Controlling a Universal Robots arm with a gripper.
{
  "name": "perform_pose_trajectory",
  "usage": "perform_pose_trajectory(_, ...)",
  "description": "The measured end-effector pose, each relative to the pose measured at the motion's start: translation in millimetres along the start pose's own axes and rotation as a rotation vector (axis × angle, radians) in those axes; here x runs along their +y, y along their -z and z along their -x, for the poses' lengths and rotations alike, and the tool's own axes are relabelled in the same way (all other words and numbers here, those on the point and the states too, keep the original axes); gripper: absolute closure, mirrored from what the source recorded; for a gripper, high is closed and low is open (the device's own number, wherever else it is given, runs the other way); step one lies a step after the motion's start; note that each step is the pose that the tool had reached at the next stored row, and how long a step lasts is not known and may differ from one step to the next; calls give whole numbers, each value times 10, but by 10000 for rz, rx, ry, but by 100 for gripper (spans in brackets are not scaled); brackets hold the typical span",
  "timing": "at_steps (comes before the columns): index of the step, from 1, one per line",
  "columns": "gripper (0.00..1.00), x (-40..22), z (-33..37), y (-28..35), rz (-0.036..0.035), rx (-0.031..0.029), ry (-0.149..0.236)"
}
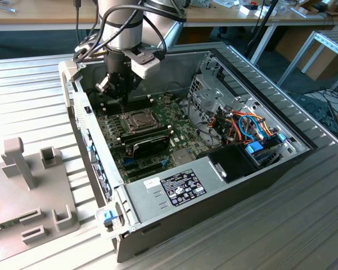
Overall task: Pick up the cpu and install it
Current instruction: 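Install the first cpu locking lever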
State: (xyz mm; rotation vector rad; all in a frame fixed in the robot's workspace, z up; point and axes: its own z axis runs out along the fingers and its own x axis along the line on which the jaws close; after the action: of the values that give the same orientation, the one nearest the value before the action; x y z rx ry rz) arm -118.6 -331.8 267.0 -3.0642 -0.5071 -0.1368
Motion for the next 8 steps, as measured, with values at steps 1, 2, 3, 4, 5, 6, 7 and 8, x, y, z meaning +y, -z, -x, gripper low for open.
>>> perform_pose_trajectory(1, 89, 2, -5, -4, -73, -218, -12)
perform_pose_trajectory(2, 89, 3, -7, -6, -117, -349, -22)
perform_pose_trajectory(3, 89, 3, -8, -7, -145, -433, -26)
perform_pose_trajectory(4, 89, 4, -9, -8, -188, -568, -33)
perform_pose_trajectory(5, 89, 3, -8, -8, -193, -577, -34)
perform_pose_trajectory(6, 89, 3, -8, -8, -194, -576, -34)
perform_pose_trajectory(7, 89, 3, -9, -9, -197, -574, -34)
perform_pose_trajectory(8, 89, 4, -9, -9, -213, -566, -90)
